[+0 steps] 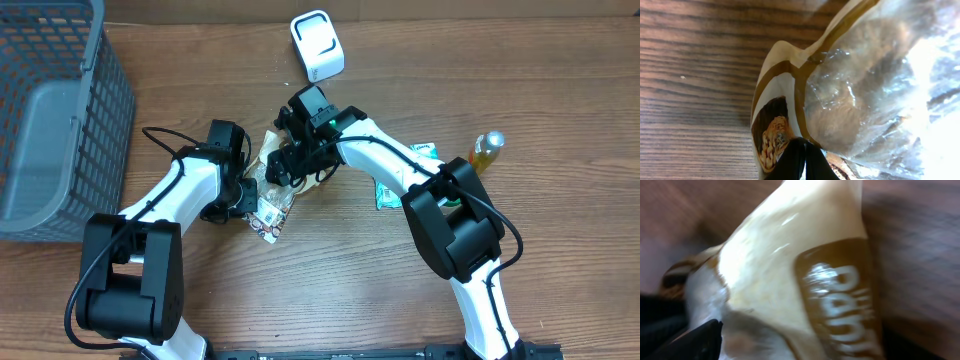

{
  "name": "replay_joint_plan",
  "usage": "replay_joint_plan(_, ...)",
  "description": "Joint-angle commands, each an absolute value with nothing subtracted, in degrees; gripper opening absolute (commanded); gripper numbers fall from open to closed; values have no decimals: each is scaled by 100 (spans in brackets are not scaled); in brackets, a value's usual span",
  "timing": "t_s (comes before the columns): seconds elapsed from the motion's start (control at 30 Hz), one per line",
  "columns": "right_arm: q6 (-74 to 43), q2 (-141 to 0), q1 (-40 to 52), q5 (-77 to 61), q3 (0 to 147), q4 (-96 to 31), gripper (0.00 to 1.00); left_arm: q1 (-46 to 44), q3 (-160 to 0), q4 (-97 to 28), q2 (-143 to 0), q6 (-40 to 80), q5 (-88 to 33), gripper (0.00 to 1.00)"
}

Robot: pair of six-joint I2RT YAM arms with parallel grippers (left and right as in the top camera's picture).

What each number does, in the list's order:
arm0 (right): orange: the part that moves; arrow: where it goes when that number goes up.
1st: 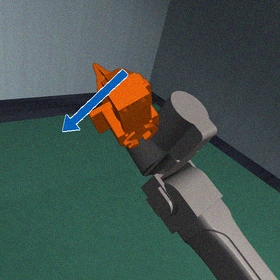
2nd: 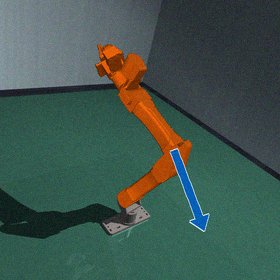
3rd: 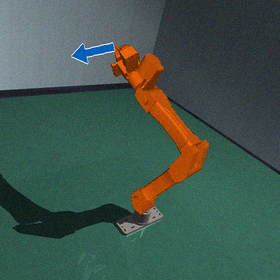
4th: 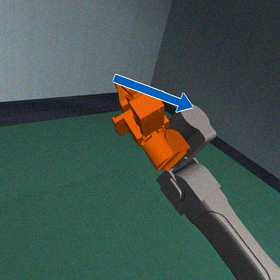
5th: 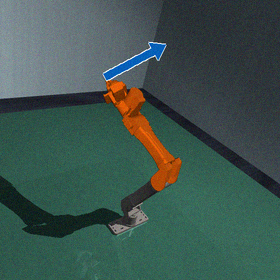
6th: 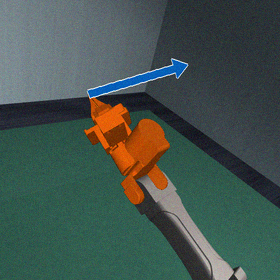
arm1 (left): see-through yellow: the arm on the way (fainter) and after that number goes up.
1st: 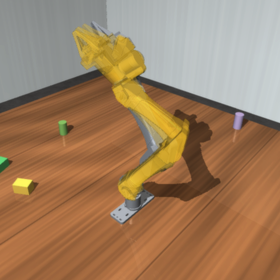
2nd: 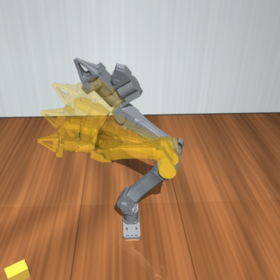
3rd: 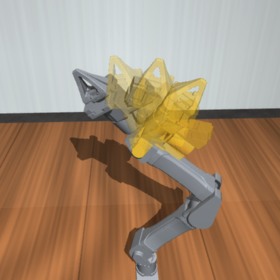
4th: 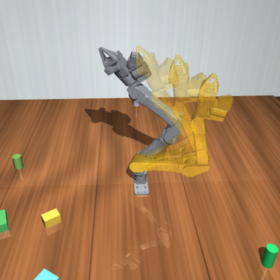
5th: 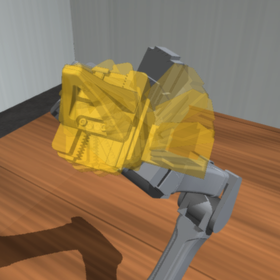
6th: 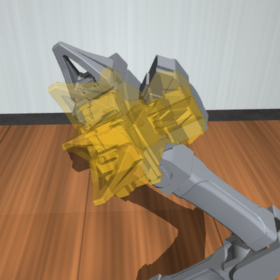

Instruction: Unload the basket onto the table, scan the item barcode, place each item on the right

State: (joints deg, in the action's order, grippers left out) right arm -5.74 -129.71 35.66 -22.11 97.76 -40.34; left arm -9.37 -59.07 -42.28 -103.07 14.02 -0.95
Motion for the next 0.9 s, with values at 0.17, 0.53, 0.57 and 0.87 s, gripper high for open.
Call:
replay_joint_plan(0.17, -593, -12829, 3708, -3815, 9483, -4093, 82, -939, -5725, -4112, -10457, 1372, 67, 4)
replay_joint_plan(0.53, -611, -12829, 3708, -4130, 9445, -4045, 56, -939, -5725, -4060, -10457, 1286, 67, 4)
replay_joint_plan(0.57, -611, -12827, 3691, -4134, 9448, -4045, 53, -939, -5725, -4064, -10457, 1245, 67, 4)
replay_joint_plan(0.87, -611, -12827, 3433, -5216, 9456, -4095, 18, -939, -5728, -4060, -10457, 1219, 67, 4)
